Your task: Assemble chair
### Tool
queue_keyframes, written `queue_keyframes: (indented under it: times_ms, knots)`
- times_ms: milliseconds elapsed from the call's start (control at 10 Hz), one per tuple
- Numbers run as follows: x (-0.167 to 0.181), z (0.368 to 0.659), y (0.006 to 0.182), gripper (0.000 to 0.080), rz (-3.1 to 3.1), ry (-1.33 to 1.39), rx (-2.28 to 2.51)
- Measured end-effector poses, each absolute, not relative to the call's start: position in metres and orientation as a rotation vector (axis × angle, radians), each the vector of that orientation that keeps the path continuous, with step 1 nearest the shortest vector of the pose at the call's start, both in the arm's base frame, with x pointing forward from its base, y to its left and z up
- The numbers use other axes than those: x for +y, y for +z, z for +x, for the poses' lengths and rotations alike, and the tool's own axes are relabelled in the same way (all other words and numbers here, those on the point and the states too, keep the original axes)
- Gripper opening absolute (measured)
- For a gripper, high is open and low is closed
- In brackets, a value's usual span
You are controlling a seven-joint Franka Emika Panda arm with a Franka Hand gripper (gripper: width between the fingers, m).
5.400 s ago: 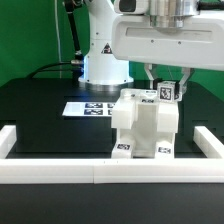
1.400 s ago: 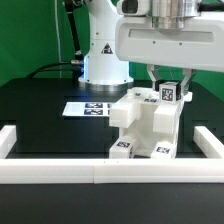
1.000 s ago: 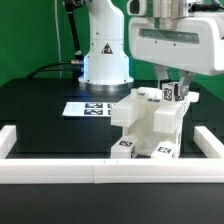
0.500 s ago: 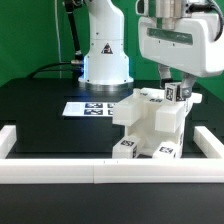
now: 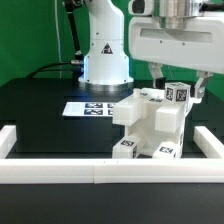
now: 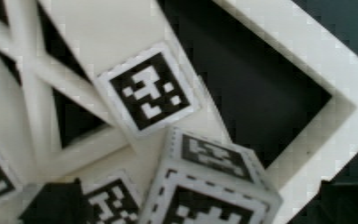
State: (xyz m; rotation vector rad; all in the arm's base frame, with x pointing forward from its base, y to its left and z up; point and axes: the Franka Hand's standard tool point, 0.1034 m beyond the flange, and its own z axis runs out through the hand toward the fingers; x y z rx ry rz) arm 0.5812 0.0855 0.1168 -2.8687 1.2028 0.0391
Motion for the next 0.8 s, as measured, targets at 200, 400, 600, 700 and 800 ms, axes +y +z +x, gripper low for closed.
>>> queue_keyframes:
  times_ms: [200, 400, 600, 700, 800]
  knots:
    - [0.0847, 0.5818, 0.1168, 0.0649, -2.962, 0.030, 0.940]
    - [0.0870, 0.5812, 0.1166, 0.0649, -3.030, 0.026, 0.688]
    - [0.0865, 0.5813, 0.1166, 0.0649, -3.067, 0.023, 0.490]
    - [0.0864, 0.5813, 0.1166, 0.0649, -3.088, 0.020, 0.330]
    - [0.0863, 0.5813, 0.1165, 0.0649, -3.092, 0.019, 0.282]
